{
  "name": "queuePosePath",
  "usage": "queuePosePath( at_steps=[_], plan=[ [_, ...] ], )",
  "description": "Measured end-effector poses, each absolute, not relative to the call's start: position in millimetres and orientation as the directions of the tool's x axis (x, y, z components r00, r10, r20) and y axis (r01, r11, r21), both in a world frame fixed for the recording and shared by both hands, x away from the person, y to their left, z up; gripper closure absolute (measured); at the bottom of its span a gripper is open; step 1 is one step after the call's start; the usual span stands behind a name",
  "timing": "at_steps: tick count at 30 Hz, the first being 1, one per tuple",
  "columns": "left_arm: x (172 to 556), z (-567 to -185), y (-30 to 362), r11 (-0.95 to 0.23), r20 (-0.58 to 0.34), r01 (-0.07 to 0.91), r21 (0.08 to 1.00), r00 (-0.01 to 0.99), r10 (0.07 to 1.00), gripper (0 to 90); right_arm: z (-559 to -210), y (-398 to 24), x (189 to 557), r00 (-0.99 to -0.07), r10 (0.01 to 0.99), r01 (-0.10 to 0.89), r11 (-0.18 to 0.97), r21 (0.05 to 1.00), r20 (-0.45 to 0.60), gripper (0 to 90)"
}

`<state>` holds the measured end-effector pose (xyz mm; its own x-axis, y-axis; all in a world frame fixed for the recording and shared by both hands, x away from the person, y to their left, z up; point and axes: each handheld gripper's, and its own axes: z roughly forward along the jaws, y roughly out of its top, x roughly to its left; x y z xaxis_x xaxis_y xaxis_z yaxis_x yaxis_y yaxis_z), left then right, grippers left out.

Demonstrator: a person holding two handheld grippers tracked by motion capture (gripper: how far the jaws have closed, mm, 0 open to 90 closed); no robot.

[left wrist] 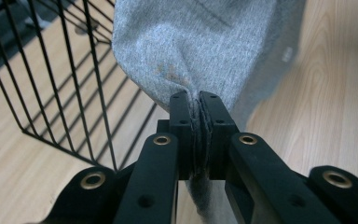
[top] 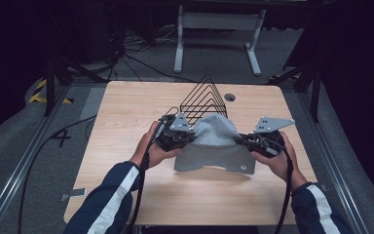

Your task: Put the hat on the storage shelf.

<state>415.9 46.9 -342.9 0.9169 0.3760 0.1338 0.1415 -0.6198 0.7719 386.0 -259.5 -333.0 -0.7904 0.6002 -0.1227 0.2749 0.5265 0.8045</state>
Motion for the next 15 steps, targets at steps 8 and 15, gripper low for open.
queuePosePath(
  at_steps=[8, 15],
  plan=[
    [410, -306, 44, -0.591, 0.183, 0.093, 0.801, 0.902, 0.390, 84.8, -289, -265, 385, -0.769, 0.613, 0.206, 0.506, 0.838, -0.181, 85.0],
    [416, -258, 49, -0.559, 0.239, 0.040, 0.828, 0.877, 0.417, 84.8, -243, -262, 390, -0.734, 0.638, 0.157, 0.492, 0.856, -0.232, 85.1]
  ],
)
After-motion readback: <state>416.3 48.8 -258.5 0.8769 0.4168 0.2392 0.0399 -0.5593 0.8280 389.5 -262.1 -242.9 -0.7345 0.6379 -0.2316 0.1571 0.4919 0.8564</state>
